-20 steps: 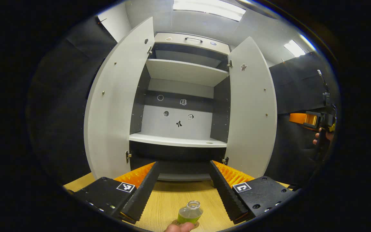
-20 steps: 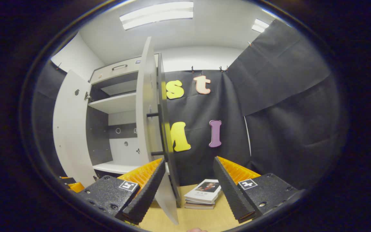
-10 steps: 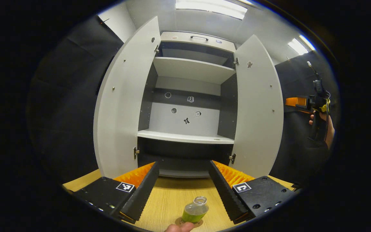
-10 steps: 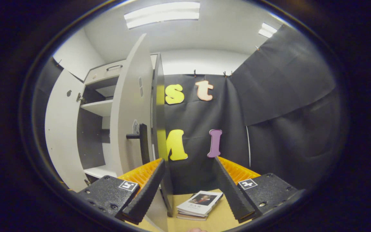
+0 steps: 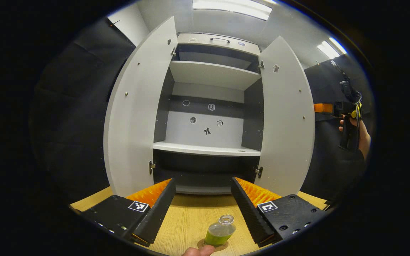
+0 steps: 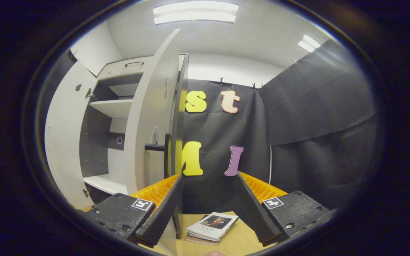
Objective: Grasp the bottle in the cabinet with the left hand and place it on the coaster, then close the right door with the right hand and the left door with the left hand.
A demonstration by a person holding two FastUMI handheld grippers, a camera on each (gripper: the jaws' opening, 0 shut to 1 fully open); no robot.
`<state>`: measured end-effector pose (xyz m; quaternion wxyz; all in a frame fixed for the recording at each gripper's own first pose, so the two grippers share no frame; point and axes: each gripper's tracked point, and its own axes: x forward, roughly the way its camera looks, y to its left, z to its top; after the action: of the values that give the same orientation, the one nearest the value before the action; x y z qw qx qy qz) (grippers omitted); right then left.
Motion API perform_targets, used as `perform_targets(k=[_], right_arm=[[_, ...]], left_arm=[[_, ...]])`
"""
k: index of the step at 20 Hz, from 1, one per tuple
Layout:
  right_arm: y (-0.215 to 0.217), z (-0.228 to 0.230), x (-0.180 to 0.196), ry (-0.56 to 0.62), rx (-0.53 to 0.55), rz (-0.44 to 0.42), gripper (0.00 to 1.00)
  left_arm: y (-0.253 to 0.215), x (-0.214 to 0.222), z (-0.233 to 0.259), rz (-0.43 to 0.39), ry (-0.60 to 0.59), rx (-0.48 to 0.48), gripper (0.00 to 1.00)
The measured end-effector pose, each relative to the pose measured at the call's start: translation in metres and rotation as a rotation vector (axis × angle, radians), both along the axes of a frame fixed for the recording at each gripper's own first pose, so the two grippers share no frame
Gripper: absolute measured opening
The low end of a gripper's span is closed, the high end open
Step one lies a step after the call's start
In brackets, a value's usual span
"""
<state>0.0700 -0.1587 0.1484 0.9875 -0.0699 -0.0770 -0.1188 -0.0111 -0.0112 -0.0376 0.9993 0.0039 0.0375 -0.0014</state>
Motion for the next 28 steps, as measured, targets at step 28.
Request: perform_targets(k=[28], right_arm=[[0.173,-0.029,0.061,0.107,0.031,0.446,0.98]], left_arm=[[0.044,-0.018,0.003,0.134,-0.009,0.016,0.95]])
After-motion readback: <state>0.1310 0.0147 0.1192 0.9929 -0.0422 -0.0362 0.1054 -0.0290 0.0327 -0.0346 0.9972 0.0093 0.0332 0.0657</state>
